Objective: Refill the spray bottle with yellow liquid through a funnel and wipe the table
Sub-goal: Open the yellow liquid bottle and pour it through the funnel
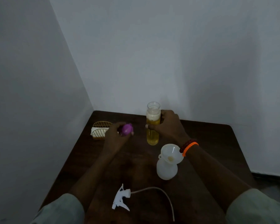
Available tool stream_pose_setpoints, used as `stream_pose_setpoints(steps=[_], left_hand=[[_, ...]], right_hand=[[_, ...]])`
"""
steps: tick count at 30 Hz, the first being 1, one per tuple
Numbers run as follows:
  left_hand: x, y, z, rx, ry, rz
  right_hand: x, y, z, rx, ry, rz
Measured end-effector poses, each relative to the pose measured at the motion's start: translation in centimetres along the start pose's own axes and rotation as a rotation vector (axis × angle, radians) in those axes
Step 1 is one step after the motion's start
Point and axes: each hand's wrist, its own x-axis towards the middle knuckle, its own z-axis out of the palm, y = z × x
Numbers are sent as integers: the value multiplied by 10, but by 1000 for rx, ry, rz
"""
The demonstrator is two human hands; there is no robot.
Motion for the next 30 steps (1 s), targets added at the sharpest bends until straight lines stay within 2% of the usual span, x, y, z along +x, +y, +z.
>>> stream_pose_setpoints(steps=[3,7,11,20,24,25,27,30], left_hand=[[-22,-49,16,190,-215,-144],[-37,-92,30,417,-349,-226],[-40,-107,45,427,-396,-284],[-39,-110,53,500,-422,-267],[-43,-99,50,684,-382,-206],[-43,-90,50,634,-352,-237],[-45,-67,56,377,-294,-321],[-51,-18,62,48,-343,-379]], right_hand=[[0,8,-1,0,10,11],[0,16,1,0,23,9],[2,25,4,-2,9,36],[6,35,-3,1,17,38],[4,33,-20,-1,50,19],[3,33,-26,-3,65,17],[2,33,-40,-21,95,15],[-3,39,-63,-56,138,19]])
